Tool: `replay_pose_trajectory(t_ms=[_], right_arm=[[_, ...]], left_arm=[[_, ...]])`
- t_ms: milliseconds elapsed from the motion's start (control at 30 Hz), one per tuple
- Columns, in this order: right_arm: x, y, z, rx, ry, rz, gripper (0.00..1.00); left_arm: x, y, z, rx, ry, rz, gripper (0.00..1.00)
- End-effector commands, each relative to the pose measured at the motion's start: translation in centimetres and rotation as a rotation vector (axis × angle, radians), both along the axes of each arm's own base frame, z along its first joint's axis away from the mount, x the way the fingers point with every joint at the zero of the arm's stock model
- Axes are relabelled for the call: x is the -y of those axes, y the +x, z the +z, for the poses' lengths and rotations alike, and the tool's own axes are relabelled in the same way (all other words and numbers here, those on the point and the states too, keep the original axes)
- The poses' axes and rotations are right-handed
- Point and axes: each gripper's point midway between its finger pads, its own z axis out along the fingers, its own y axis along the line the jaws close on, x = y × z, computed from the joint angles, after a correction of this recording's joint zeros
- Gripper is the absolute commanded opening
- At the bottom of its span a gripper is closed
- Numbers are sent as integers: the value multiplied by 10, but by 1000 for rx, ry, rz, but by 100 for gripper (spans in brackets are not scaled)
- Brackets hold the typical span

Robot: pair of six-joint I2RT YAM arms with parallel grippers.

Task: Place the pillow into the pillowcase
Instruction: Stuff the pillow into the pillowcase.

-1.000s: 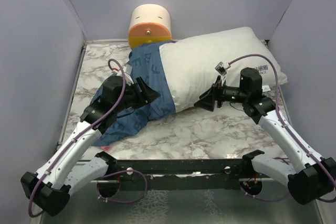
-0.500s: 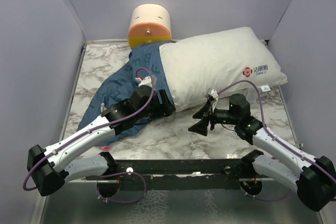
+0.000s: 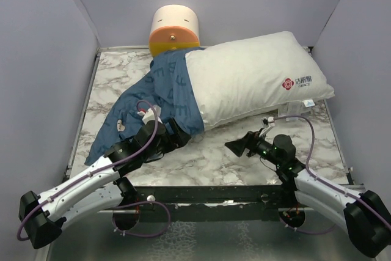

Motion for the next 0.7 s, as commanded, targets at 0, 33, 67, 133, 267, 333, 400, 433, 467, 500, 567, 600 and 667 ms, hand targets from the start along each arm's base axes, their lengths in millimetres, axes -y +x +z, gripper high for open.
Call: replay_pose_trajectory(t_ms=[0,33,67,133,267,333,400,433,467,500,567,600,667], right_arm=[[17,37,52,37,223,-269,94],[21,41,56,33,248,-305,95],[24,44,58,25,271,-335,95],[28,51,59,-2,303,-386,99],[23,62,59,-46,330,-410,100],[20,70,54,-73,342,-426,100],[21,78,52,-90,372,-459,100],[20,83,54,-86,389,-467,100],[18,87,54,-81,394,-471,100],[15,92,56,-77,396,-469,100],[9,102,60,-62,404,-465,100],[7,107,63,-54,411,-467,100],[7,116,60,-65,420,-492,99]], left_arm=[[3,19,17,172,92,-73,82],[5,22,16,201,111,-97,83],[6,24,15,226,131,-112,84],[5,31,15,263,164,-115,87],[3,48,13,288,167,-88,89],[8,56,14,296,115,-96,89],[13,65,14,292,74,-109,88],[15,68,13,288,66,-121,88],[16,71,11,284,64,-135,87],[16,74,9,274,70,-143,87],[16,79,4,258,80,-159,86],[16,80,1,247,82,-162,86],[14,84,-4,229,77,-162,83]])
